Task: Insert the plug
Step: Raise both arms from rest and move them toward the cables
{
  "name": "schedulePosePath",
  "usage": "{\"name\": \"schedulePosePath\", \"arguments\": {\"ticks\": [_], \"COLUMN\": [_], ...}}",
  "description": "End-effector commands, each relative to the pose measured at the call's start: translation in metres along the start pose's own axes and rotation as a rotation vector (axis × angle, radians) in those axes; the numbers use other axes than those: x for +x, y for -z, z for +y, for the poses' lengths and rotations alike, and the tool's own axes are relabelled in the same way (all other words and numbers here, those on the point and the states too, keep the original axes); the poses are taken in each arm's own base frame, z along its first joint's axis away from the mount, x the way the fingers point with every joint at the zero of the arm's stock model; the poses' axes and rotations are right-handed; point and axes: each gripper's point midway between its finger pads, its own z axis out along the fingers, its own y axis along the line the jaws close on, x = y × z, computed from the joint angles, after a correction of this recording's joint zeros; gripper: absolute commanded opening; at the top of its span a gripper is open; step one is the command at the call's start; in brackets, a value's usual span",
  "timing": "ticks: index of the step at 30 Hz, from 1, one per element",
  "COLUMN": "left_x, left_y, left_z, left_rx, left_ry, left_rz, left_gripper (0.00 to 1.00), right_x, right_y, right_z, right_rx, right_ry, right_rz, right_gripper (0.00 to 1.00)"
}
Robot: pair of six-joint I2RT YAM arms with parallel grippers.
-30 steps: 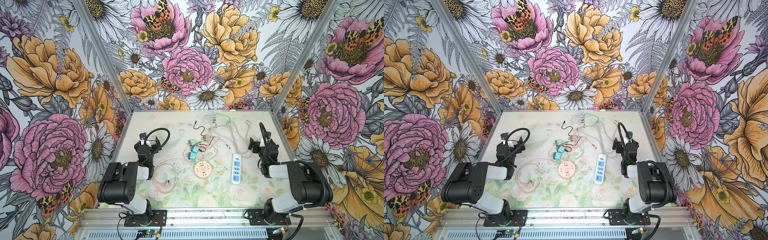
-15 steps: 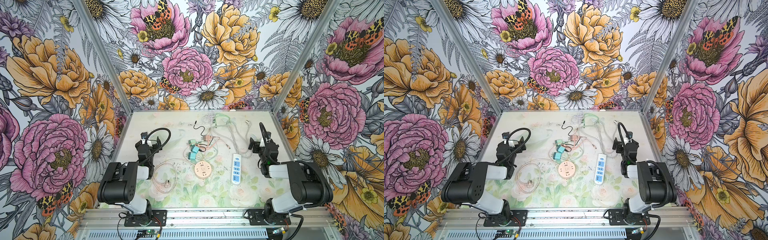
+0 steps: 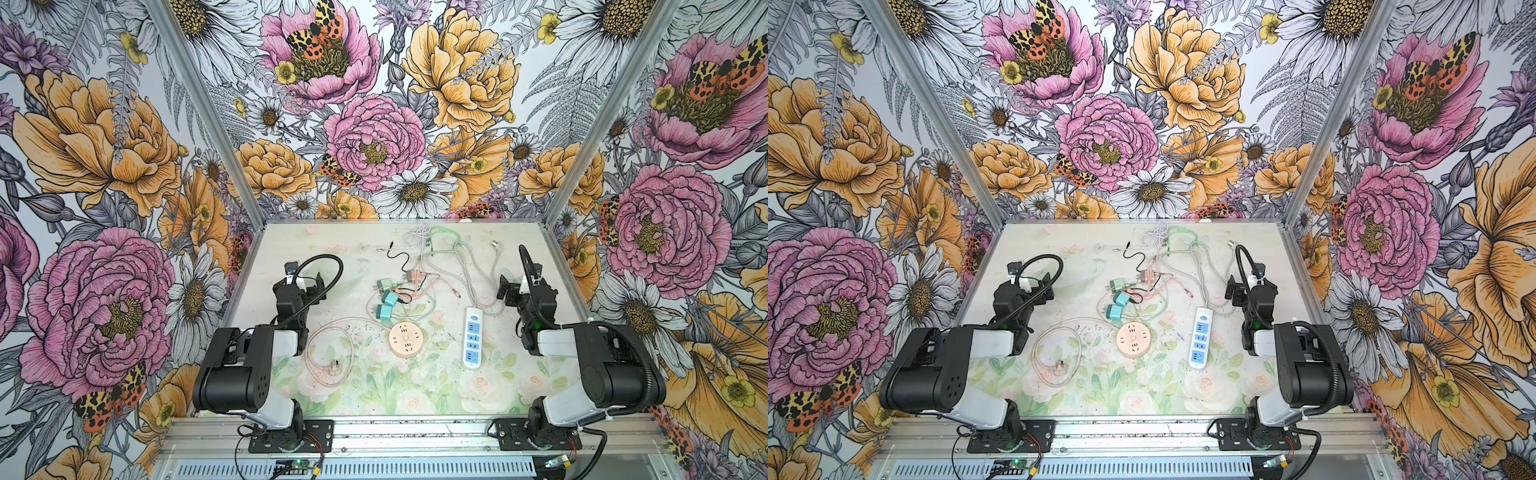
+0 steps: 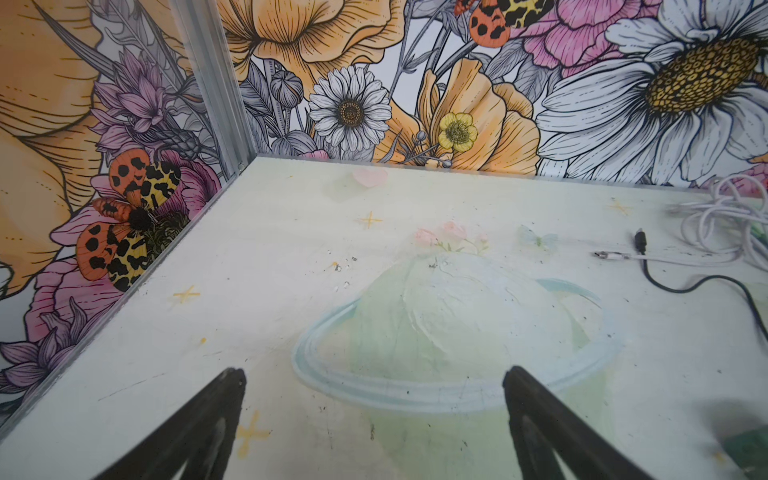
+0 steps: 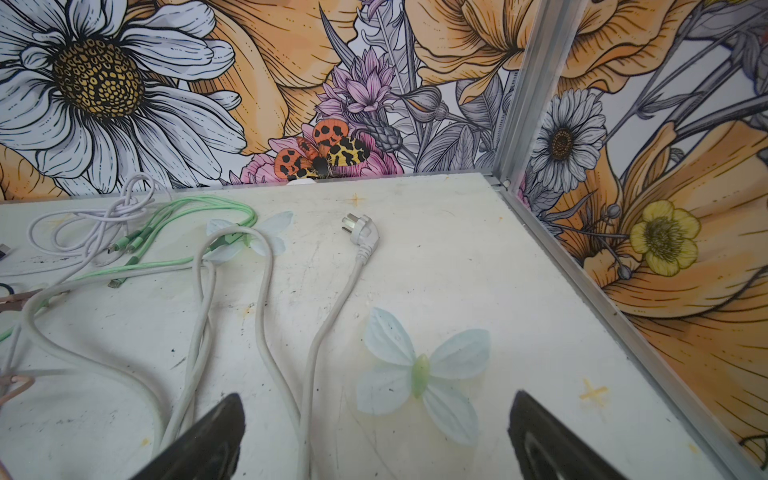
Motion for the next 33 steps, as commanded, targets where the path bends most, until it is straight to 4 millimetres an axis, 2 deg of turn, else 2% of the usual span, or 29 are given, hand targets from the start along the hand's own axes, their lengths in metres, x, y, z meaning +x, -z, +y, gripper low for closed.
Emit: {"name": "schedulePosePath", "arguments": {"ticks": [1,4,7,11,14,16,20,23,25,30,33], "left_x": [-0.030,-0.052,-0.065,-0.064,-0.057,-0.052,-0.044,-0.033,-0.022,0.011,0.025], "left_y": [0.004,0.018,0.031,0.048,0.067,0.078,0.096,0.104,0.110,0.124,0.133], "left_z": [-0.001,0.012,0.020,0.028,0.030,0.024,-0.006,-0.026,-0.032,-0.054,-0.066], "left_rx": [-0.044,-0.143,-0.197,-0.298,-0.381,-0.387,-0.334,-0.263,-0.251,-0.160,-0.141], "left_ry": [-0.027,0.010,0.083,0.152,0.174,0.176,0.160,0.175,0.204,0.268,0.255], "left_rz": [-0.001,-0.012,0.008,0.134,0.255,0.320,0.382,0.438,0.480,0.607,0.655], "left_gripper": [0.99,0.99,0.98,0.81,0.69,0.64,0.59,0.42,0.41,0.40,0.37], "right_x": [-0.008,-0.020,-0.035,-0.067,-0.088,-0.099,-0.113,-0.114,-0.110,-0.097,-0.093], "right_y": [0.000,0.003,0.003,0.012,0.019,0.022,0.027,0.030,0.032,0.050,0.063], "right_z": [-0.002,-0.006,-0.014,-0.022,-0.019,-0.012,0.013,0.042,0.066,0.128,0.145], "right_rx": [0.024,0.057,0.119,0.195,0.208,0.198,0.146,0.087,0.043,-0.117,-0.177], "right_ry": [-0.006,-0.008,-0.010,-0.030,-0.038,-0.046,-0.059,-0.064,-0.022,0.029,0.036], "right_rz": [-0.027,0.003,0.046,0.016,0.003,0.012,0.041,0.086,0.132,0.176,0.177], "right_gripper": [0.99,0.98,0.95,0.95,0.93,0.92,0.90,0.85,0.82,0.82,0.81]}}
